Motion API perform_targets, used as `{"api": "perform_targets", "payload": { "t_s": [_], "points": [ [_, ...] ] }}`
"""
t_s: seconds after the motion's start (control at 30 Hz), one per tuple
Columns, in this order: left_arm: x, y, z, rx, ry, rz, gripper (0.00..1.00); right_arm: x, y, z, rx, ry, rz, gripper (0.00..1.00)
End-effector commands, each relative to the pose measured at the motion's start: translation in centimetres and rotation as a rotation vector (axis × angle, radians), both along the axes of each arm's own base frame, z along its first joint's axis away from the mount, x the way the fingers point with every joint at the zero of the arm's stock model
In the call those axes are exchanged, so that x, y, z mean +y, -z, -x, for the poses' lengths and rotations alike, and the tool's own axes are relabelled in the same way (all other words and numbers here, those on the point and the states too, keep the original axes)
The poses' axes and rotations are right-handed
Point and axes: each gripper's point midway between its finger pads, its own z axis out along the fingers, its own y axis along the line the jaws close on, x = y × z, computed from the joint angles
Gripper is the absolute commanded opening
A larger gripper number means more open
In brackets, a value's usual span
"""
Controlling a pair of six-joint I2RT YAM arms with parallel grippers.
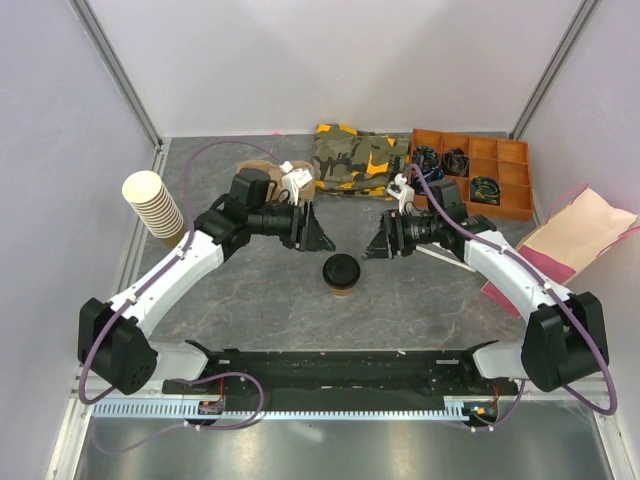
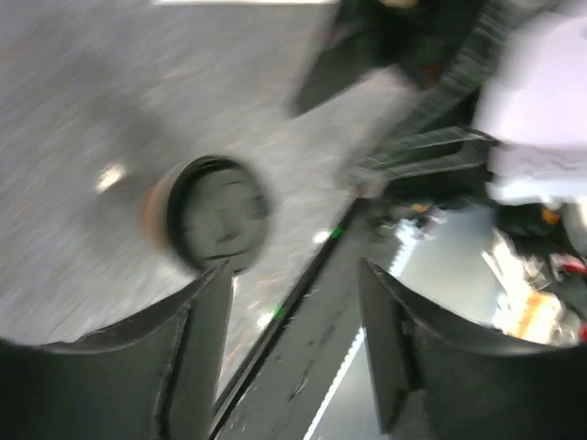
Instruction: Pack the takeout coffee
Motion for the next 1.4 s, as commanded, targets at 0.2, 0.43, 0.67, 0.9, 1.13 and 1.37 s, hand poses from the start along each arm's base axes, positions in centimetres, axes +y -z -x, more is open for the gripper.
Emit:
{"api": "perform_targets", "payload": {
  "t_s": [0.2,0.43,0.67,0.9,1.13,1.37],
  "points": [
    [-2.7,-0.3,3.0,0.073,0.153,0.351,0.38,4.2,-4.0,1.6,0.016,-0.087,-0.26,0.34],
    [-2.7,1.3,2.0,0.116,0.111,0.324,0.36,4.9,-0.4,1.8,0.1,-0.101,-0.219,0.26],
    [-2.3,2.7,1.6,0.135,0.087,0.297,0.36,5.1,1.8,1.5,0.143,-0.103,-0.2,0.25],
    [-1.8,4.4,0.8,0.175,0.042,0.268,0.36,4.9,3.3,1.3,0.18,-0.088,-0.175,0.24],
    [-1.8,5.3,0.6,0.189,0.036,0.251,0.36,4.2,4.5,1.3,0.198,-0.073,-0.14,0.22],
    [-1.8,5.8,0.8,0.192,0.048,0.247,0.35,3.9,5.4,1.3,0.198,-0.065,-0.109,0.21]
  ]
}}
